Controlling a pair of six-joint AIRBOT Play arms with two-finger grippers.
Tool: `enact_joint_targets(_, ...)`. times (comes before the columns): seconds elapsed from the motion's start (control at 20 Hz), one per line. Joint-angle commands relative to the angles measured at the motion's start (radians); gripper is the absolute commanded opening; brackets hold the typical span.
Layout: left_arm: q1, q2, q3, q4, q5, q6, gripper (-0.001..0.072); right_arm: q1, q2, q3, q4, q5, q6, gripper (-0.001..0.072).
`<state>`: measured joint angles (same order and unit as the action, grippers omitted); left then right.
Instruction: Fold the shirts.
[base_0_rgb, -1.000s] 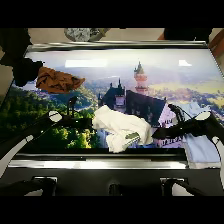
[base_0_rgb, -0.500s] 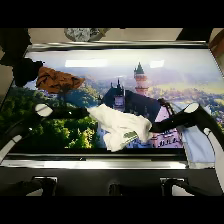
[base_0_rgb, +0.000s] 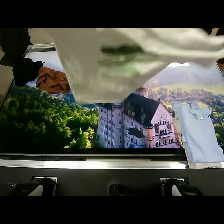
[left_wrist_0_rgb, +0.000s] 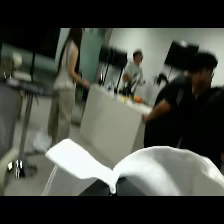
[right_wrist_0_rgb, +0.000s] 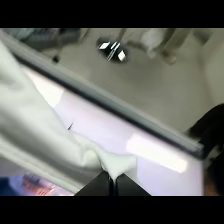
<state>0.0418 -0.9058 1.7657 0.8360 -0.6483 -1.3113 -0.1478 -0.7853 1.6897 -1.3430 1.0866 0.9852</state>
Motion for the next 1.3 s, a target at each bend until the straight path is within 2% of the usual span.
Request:
enact_joint_targets(0.0,0.071,0.071,0.135,0.003,0.043,0.002,0.0025,0.002,0.121,0.103,-0.109,-0.04,0.078,0.0037)
enact_joint_targets(0.2,0.076,0.073,0.135,0.003,0.099,0.002,0.0025,0.002,0.121,0.103,-0.105,-0.034,0.116,0.0037)
enact_joint_targets(0.4,0.076,0.034,0.135,0.003,0.095,0.002,0.0024,0.002,0.087,0.103,-0.093,0.0,0.116,0.0037)
enact_joint_targets(0.5,0.076,-0.014,0.135,0.03,0.055,0.002,0.0024,0.002,0.031,0.103,-0.09,0.108,0.115,0.0037)
enact_joint_targets(0.65,0.075,-0.149,0.11,0.04,-0.091,0.003,0.0025,0.002,-0.155,0.089,-0.056,0.417,0.115,0.0038)
enact_joint_targets(0.75,0.075,-0.277,0.084,0.04,-0.169,0.003,0.0025,0.002,-0.306,0.026,0.031,0.497,0.113,0.0038)
enact_joint_targets(0.9,0.075,-0.521,0.067,0.034,-0.176,0.003,0.0025,0.002,-0.539,-0.072,0.162,0.399,0.111,0.0038)
enact_joint_targets(1.05,0.06,-0.723,0.067,0.021,-0.175,0.002,0.0026,0.002,-0.775,-0.076,0.249,0.336,0.134,0.0038)
enact_joint_targets(1.25,0.005,-0.869,0.067,0.021,-0.215,0.002,0.0026,0.002,-0.955,-0.076,0.303,0.324,0.134,0.0039)
